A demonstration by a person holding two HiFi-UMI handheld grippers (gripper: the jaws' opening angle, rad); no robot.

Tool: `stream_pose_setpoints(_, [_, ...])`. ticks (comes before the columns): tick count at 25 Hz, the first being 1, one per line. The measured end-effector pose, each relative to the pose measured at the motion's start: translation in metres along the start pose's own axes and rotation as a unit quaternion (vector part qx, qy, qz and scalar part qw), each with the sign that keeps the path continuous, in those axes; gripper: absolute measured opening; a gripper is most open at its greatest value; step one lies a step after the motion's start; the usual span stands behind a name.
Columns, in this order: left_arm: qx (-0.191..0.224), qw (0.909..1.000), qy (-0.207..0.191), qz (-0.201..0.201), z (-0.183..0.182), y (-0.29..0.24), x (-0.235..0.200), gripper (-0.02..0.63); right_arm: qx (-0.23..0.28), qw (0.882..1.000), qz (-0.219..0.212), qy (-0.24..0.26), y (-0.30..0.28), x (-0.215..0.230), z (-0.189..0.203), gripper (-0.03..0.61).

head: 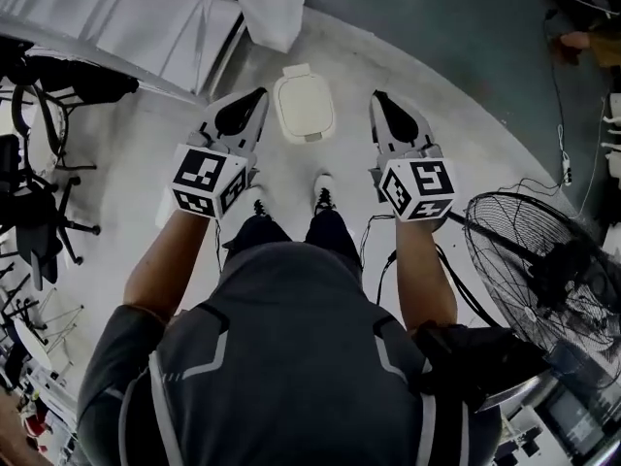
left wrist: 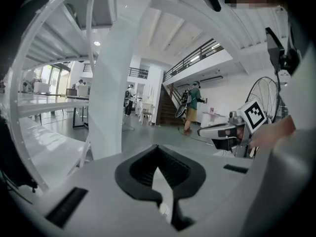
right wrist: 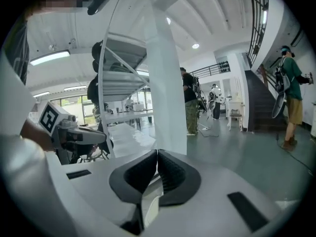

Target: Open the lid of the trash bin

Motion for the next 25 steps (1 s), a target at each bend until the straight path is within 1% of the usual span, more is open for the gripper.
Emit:
stream_pose_setpoints(3, [-0.025, 0.9994, 0.014, -0.016, 0.018, -0.019, -0.001, 0.008, -0.034, 0.999, -0.015, 0.007, -0.026, 0.006, 0.027, 0.028])
stream_pose_setpoints(6, [-0.048, 0.9981, 0.031, -0.025, 0.039, -0.042, -0.002, 0.008, -0.066, 0.997, -0.03, 0.002, -0.052, 0.014, 0.059, 0.028])
stream_pose_setpoints(10, [-0.059, 0.9969, 0.045, -0.024, 0.065, -0.067, -0.001, 0.008, -0.097, 0.994, -0.039, -0.012, -0.08, 0.025, 0.096, 0.028])
stream_pose_setpoints(13, [-0.073, 0.9961, 0.037, -0.033, 0.091, -0.088, 0.003, 0.008, -0.114, 0.993, -0.042, -0.001, -0.099, 0.03, 0.123, 0.028])
stream_pose_setpoints(15, [-0.077, 0.9958, 0.007, -0.049, 0.111, -0.105, 0.008, 0.008, -0.123, 0.991, -0.043, 0.011, -0.111, 0.032, 0.14, 0.028])
stream_pose_setpoints(17, [-0.095, 0.9942, -0.019, -0.047, 0.134, -0.126, 0.014, 0.008, -0.137, 0.99, -0.042, 0.021, -0.126, 0.035, 0.159, 0.028])
stream_pose_setpoints(18, [-0.106, 0.9933, -0.019, -0.041, 0.147, -0.136, 0.016, 0.008, -0.145, 0.988, -0.043, 0.023, -0.135, 0.036, 0.169, 0.028])
stream_pose_setpoints(20, [-0.125, 0.9916, -0.001, -0.033, 0.172, -0.155, 0.016, 0.008, -0.159, 0.986, -0.048, 0.023, -0.151, 0.036, 0.188, 0.028])
stream_pose_setpoints(22, [-0.141, 0.9894, 0.013, -0.032, 0.197, -0.17, 0.015, 0.008, -0.168, 0.984, -0.051, 0.02, -0.165, 0.036, 0.208, 0.028])
stream_pose_setpoints(25, [-0.167, 0.9851, 0.022, -0.032, 0.235, -0.19, 0.015, 0.008, -0.184, 0.981, -0.052, 0.024, -0.182, 0.035, 0.237, 0.028])
Point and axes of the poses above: the fingertips, and each gripper's own axes: y backward along the fingers, x to its right, z out of its underside, the point moved 4 cm from there along y, backward along the fingers, and after that the axes turned 15 degrees about -x, right-handed, at the moved point
